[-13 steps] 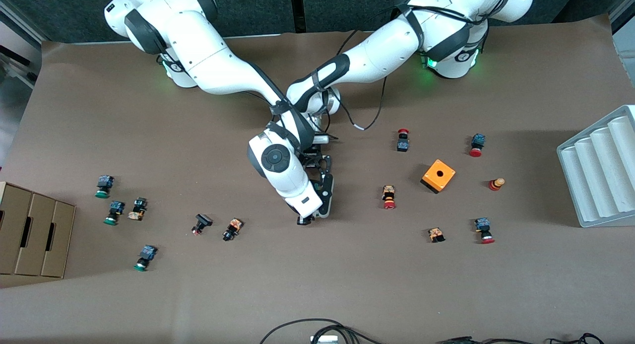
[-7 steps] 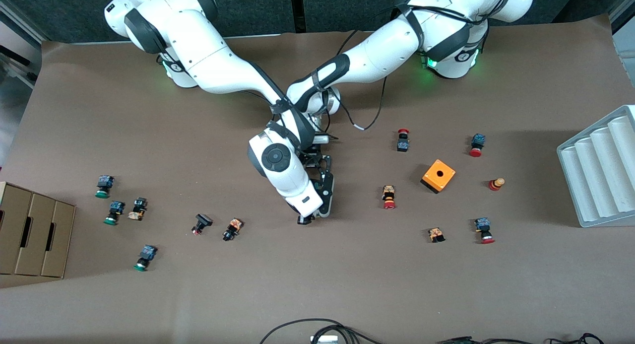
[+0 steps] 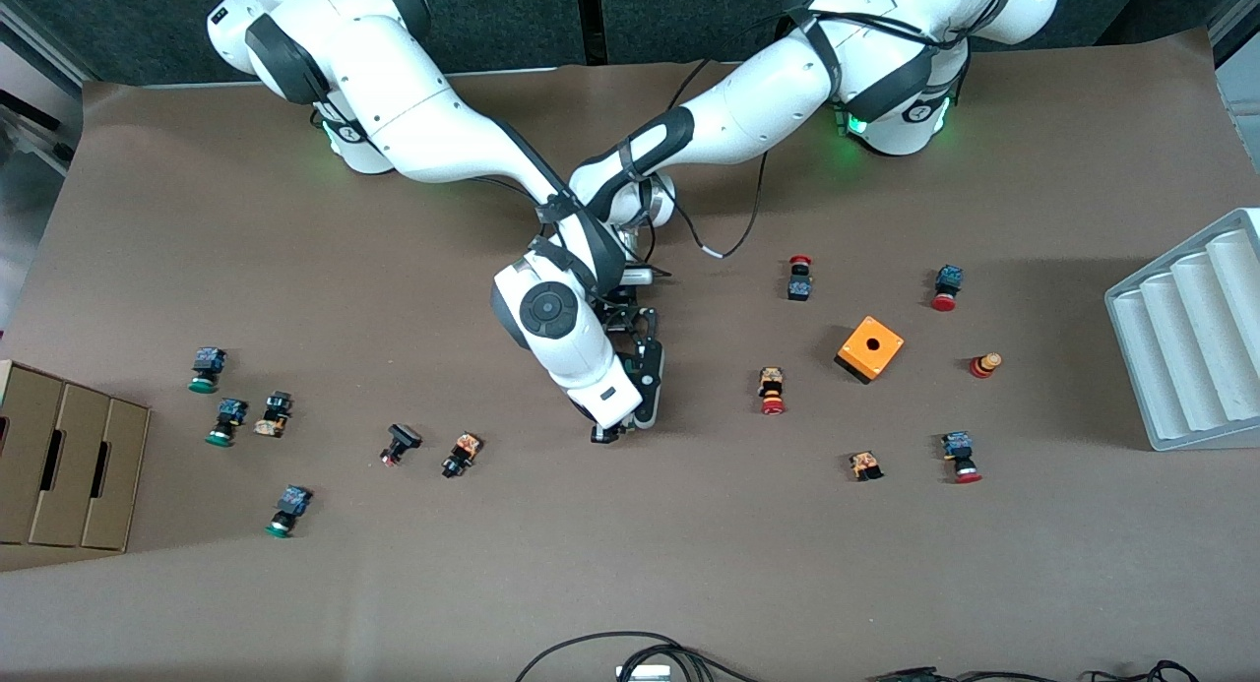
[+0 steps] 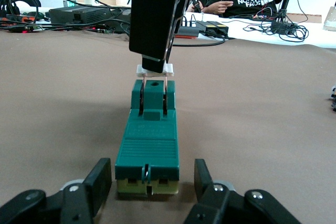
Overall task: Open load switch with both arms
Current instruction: 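Push the white handle down toward the base with the right gripper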
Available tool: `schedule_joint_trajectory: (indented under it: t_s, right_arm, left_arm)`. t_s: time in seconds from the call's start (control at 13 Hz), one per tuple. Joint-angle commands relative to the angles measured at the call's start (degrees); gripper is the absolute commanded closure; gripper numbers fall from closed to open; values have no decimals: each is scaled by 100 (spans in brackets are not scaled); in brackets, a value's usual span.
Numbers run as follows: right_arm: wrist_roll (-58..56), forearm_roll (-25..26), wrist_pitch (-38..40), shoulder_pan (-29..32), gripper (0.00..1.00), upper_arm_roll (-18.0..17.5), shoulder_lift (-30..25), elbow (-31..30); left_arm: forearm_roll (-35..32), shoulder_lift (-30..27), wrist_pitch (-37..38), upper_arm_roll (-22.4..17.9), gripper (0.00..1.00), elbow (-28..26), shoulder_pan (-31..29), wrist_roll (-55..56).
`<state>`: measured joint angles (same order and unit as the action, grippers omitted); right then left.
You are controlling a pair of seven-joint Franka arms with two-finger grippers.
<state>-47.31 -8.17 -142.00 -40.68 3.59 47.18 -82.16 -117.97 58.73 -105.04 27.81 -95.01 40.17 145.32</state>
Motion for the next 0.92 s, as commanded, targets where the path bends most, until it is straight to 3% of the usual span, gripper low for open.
schedule_joint_trajectory:
  t_s: [0.0,0.84]
  right_arm:
    - [20,-80,173,-169,69,11,-235,-353]
    - [20,-80,454,-204,69,11,-385,-362]
  left_arm:
    - [-68,69,89,-56,28,106,96,14]
    - [-68,60,89,-56,29,106,96,14]
